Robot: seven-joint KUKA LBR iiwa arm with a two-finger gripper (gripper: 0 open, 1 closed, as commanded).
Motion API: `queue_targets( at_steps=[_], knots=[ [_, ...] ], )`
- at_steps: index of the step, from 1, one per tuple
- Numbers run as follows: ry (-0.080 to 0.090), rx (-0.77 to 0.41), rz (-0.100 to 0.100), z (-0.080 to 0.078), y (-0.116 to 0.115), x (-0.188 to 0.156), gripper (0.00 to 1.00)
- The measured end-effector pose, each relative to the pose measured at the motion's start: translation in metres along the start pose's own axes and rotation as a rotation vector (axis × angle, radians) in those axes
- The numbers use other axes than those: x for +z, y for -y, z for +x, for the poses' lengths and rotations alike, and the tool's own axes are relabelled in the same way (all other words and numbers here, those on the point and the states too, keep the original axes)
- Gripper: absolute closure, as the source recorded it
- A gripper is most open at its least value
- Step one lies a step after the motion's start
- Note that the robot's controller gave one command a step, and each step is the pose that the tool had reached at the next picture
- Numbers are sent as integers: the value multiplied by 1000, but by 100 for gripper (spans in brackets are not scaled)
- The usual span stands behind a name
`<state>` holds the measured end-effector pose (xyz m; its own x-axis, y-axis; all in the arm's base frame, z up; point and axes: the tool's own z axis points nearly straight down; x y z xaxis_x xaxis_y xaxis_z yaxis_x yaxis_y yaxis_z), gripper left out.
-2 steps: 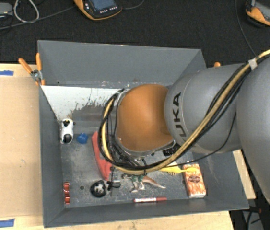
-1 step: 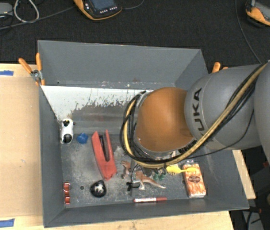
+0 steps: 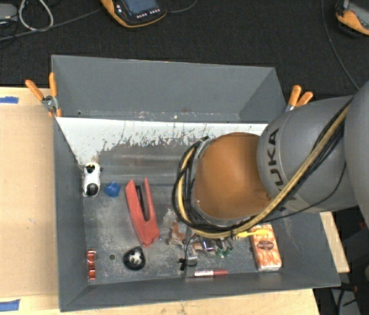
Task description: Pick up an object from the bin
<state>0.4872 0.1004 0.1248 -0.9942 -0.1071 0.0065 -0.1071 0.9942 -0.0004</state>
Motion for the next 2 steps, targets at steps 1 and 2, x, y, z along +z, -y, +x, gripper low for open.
queue_targets(
  at_steps=[1,2],
  knots=[
    [4,-23,-1,-28,71,18,0],
    [0,51,-2,-15,74,41,0]
  ],
)
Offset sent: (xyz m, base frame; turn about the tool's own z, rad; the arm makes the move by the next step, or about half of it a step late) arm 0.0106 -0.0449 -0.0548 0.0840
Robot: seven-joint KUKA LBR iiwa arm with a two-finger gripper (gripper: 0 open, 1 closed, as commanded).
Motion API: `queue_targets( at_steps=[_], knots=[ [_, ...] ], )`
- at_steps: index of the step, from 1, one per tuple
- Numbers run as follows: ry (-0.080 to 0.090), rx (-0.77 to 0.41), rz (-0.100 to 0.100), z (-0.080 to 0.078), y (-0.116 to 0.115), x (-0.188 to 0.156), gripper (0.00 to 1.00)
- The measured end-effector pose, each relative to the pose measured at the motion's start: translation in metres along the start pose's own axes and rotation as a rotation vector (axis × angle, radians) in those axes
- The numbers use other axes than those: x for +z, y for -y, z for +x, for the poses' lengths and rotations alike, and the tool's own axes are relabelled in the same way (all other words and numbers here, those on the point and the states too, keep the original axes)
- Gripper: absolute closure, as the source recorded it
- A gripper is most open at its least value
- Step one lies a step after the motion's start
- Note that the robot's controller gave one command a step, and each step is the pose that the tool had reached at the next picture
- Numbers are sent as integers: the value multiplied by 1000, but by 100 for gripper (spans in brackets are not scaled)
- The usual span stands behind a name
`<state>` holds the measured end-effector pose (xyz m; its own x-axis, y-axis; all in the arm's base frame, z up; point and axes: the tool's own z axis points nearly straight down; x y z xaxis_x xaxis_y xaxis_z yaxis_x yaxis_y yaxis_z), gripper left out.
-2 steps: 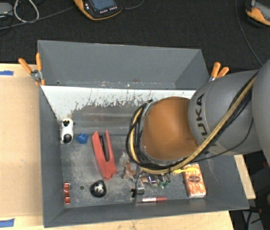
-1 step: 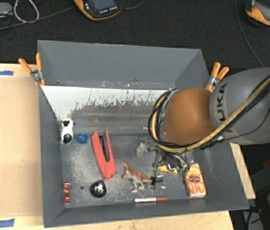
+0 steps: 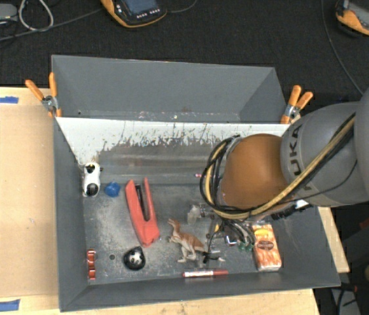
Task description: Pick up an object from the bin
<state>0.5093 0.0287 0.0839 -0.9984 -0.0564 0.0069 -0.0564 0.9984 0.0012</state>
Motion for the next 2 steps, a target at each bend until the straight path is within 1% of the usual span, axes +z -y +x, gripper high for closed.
queue_targets(
  at_steps=[1,2],
  knots=[
    [3,-48,2,-1,-26,13,100],
    [3,-46,2,-1,-26,13,100]
  ],
)
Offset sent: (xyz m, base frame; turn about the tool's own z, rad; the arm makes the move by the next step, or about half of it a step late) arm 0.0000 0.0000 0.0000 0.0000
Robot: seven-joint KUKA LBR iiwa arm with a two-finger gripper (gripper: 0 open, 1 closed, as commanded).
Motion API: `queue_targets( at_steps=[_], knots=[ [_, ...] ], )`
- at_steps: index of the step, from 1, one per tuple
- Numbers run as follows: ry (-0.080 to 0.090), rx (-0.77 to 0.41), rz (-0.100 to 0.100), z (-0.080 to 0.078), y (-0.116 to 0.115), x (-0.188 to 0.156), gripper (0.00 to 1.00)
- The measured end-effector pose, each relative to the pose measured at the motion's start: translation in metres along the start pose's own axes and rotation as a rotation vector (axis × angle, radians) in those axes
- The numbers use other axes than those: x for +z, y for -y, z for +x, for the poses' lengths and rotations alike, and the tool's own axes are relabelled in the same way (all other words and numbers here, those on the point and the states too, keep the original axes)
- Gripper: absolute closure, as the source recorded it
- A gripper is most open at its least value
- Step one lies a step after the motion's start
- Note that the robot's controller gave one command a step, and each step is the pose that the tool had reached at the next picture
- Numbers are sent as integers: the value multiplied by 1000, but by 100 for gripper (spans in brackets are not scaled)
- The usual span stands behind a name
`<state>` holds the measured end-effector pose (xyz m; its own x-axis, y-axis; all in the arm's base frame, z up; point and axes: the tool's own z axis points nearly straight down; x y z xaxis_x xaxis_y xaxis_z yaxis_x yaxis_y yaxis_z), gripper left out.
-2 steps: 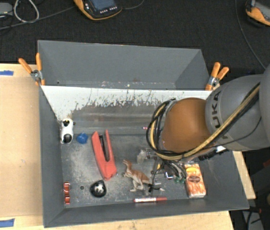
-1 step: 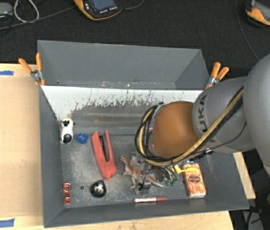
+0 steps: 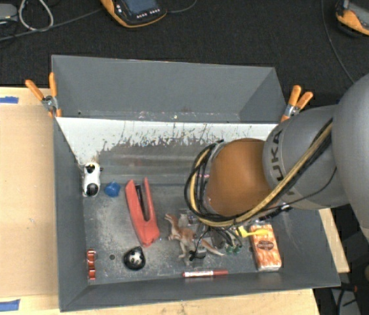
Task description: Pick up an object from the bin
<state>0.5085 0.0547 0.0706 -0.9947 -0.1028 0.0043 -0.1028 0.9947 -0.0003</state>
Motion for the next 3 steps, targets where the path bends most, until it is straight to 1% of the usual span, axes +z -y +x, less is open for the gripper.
queue_targets(
  at_steps=[1,2,3],
  knots=[
    [-3,-23,0,-3,-1,-74,100],
    [-13,-37,-1,4,-4,-172,0],
    [-10,-39,-1,5,-5,-188,0]
  ],
)
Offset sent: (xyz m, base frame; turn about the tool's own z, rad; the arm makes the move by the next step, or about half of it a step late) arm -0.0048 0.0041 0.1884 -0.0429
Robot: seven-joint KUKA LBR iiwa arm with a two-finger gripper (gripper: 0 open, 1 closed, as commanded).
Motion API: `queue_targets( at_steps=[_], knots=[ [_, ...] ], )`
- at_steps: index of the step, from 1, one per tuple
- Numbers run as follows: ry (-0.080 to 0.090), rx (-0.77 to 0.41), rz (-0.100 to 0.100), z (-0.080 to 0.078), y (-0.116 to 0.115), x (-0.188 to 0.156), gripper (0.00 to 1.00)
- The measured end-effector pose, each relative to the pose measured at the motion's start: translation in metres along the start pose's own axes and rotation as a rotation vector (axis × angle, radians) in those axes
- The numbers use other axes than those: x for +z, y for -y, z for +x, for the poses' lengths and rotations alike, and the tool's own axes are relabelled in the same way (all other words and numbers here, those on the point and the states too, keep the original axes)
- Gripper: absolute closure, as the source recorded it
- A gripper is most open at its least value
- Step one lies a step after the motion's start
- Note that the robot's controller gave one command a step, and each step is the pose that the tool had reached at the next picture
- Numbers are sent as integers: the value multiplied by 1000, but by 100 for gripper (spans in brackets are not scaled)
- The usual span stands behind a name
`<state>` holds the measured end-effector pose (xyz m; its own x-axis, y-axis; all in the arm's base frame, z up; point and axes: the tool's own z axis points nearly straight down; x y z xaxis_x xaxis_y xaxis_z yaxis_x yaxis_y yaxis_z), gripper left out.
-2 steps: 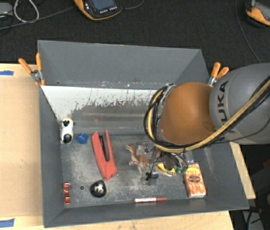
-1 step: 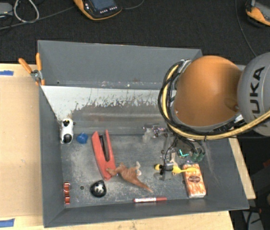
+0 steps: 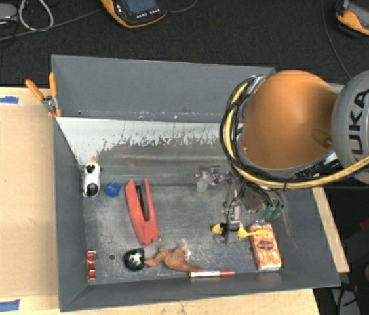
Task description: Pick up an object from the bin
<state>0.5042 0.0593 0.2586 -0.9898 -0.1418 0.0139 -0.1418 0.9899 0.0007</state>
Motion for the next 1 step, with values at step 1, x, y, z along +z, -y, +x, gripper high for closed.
queue_targets(
  at_steps=[1],
  knots=[
    [5,72,0,4,-3,13,0]
  ],
)
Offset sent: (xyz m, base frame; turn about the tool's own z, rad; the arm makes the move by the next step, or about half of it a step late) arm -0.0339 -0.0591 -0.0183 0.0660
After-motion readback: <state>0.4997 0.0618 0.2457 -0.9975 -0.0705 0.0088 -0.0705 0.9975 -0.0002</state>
